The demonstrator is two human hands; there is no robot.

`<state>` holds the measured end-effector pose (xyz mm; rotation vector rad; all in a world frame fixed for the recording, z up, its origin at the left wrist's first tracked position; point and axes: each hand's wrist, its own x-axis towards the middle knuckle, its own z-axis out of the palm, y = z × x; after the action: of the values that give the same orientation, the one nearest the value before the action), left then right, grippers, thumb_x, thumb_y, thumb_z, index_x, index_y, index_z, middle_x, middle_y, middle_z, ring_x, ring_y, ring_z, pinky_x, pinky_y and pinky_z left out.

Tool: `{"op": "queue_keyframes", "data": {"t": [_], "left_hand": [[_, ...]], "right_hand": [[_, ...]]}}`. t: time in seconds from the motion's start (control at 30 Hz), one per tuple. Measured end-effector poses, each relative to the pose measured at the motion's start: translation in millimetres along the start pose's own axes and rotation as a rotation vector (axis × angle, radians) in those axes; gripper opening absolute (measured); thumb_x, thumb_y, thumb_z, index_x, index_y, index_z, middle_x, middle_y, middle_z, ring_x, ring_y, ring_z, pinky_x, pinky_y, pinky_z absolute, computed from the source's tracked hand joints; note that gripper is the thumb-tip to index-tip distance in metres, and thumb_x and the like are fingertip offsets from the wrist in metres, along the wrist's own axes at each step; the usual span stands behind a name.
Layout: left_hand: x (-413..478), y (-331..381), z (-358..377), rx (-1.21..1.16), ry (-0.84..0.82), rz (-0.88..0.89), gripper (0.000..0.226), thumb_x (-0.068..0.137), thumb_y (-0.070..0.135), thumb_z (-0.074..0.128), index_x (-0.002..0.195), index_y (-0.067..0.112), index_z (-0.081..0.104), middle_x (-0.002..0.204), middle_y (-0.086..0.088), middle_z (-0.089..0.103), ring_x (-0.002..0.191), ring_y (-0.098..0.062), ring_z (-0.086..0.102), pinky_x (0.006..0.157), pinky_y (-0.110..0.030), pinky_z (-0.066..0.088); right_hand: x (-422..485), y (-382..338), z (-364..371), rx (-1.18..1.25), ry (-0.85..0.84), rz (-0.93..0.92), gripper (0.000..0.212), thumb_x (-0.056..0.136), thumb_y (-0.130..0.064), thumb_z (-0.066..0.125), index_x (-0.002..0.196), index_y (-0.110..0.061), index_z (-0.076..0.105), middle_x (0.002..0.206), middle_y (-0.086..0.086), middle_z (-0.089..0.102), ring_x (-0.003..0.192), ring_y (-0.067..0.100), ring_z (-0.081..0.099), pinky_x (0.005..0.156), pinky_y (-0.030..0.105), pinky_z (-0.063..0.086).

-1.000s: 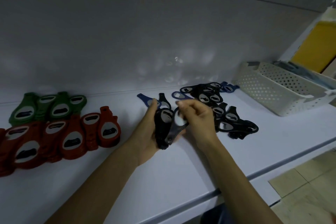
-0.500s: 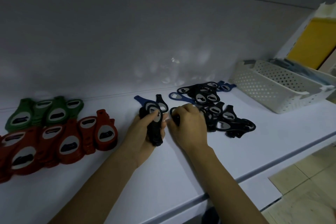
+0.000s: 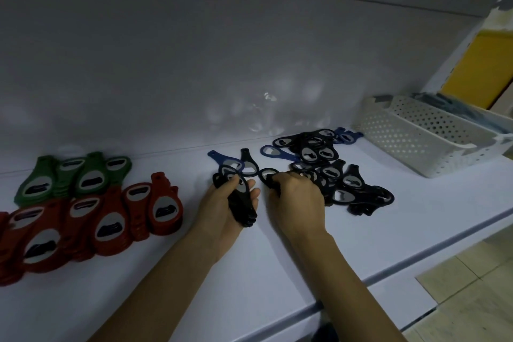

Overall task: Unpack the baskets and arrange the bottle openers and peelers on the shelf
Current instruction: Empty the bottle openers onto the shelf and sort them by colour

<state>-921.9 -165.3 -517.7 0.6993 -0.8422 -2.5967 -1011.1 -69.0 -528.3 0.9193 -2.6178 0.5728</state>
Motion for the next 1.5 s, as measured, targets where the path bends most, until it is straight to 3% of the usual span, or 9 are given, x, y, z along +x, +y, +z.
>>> {"op": "queue_keyframes", "data": {"t": [0.23, 0.37, 0.5, 0.73, 0.87, 1.1, 1.2, 1.33, 1.5], "left_hand": [[-1, -3, 4, 0.068, -0.048, 0.069, 0.018, 0.099, 0.013, 0.043, 0.111, 0.01, 0.056, 0.112, -0.02, 0.062, 0.103, -0.034, 0.062, 0.094, -0.043, 0.047], [-2, 2, 2, 0.114, -0.107, 0.109, 0.036, 0.094, 0.024, 0.05, 0.125, 0.006, 0.054, 0.121, -0.019, 0.063, 0.111, -0.031, 0.062, 0.095, -0.046, 0.049], [-1, 2, 2, 0.042, -0.084, 0.093, 0.03, 0.097, 0.017, 0.046, 0.122, 0.004, 0.054, 0.104, -0.014, 0.066, 0.091, -0.023, 0.064, 0.083, -0.035, 0.05], [1, 6, -1, -0.103, 0.011, 0.0, 0.029, 0.092, 0.03, 0.055, 0.101, 0.004, 0.061, 0.071, -0.005, 0.062, 0.046, -0.008, 0.054, 0.042, -0.016, 0.046], [1, 4, 0, -0.164, -0.048, -0.036, 0.047, 0.092, 0.044, 0.048, 0.085, 0.004, 0.071, 0.075, -0.01, 0.063, 0.055, -0.015, 0.056, 0.05, -0.021, 0.051], [0, 0, 3, -0.083, -0.029, -0.007, 0.041, 0.097, 0.031, 0.045, 0.128, 0.006, 0.054, 0.103, -0.017, 0.067, 0.077, -0.023, 0.067, 0.063, -0.029, 0.059], [-2, 3, 2, -0.069, -0.021, -0.041, 0.044, 0.097, 0.034, 0.045, 0.132, 0.008, 0.05, 0.103, -0.014, 0.068, 0.077, -0.021, 0.067, 0.065, -0.03, 0.057], [-1, 4, 0, -0.019, -0.05, -0.06, 0.045, 0.096, 0.037, 0.045, 0.132, 0.01, 0.051, 0.116, -0.015, 0.064, 0.074, -0.018, 0.067, 0.064, -0.026, 0.057], [3, -2, 1, 0.066, -0.179, 0.004, 0.044, 0.086, 0.042, 0.051, 0.117, 0.012, 0.061, 0.106, -0.013, 0.071, 0.088, -0.024, 0.069, 0.065, -0.03, 0.059]], "right_hand": [[-4, -5, -9, 0.585, 0.218, 0.103, 0.027, 0.086, -0.008, 0.059, 0.111, -0.015, 0.067, 0.075, -0.006, 0.068, 0.069, 0.011, 0.064, 0.068, 0.029, 0.054], [-9, -19, -6, 0.715, 0.041, -0.181, 0.018, 0.079, -0.028, 0.059, 0.089, -0.023, 0.074, 0.076, -0.009, 0.072, 0.067, 0.006, 0.063, 0.06, 0.027, 0.052], [7, -25, -3, 1.178, -0.038, 0.055, 0.024, 0.082, -0.021, 0.05, 0.079, -0.013, 0.072, 0.071, 0.005, 0.071, 0.064, 0.016, 0.066, 0.058, 0.027, 0.053], [28, -16, 19, 0.121, -0.119, -0.177, 0.023, 0.091, -0.023, 0.048, 0.107, -0.019, 0.065, 0.094, 0.004, 0.068, 0.099, 0.026, 0.056, 0.08, 0.035, 0.04], [23, -9, 17, 0.061, -0.048, -0.141, 0.025, 0.085, -0.032, 0.056, 0.106, -0.022, 0.068, 0.1, -0.001, 0.066, 0.1, 0.023, 0.053, 0.085, 0.033, 0.032], [21, -13, 10, -0.163, -0.078, -0.224, 0.01, 0.081, -0.015, 0.048, 0.08, -0.021, 0.056, 0.08, -0.001, 0.064, 0.085, 0.023, 0.054, 0.085, 0.034, 0.03], [20, -7, 11, 0.167, 0.134, -0.001, 0.015, 0.09, -0.008, 0.046, 0.078, -0.017, 0.049, 0.067, -0.006, 0.053, 0.064, 0.02, 0.049, 0.071, 0.032, 0.038], [24, -2, -1, 1.202, 0.178, 0.413, 0.028, 0.104, -0.023, 0.033, 0.082, -0.015, 0.048, 0.079, 0.002, 0.056, 0.072, 0.025, 0.057, 0.07, 0.036, 0.051], [21, -6, 2, 1.167, 0.021, 0.052, 0.032, 0.1, -0.017, 0.046, 0.069, -0.015, 0.053, 0.065, -0.006, 0.051, 0.062, 0.01, 0.047, 0.062, 0.024, 0.041]]}}
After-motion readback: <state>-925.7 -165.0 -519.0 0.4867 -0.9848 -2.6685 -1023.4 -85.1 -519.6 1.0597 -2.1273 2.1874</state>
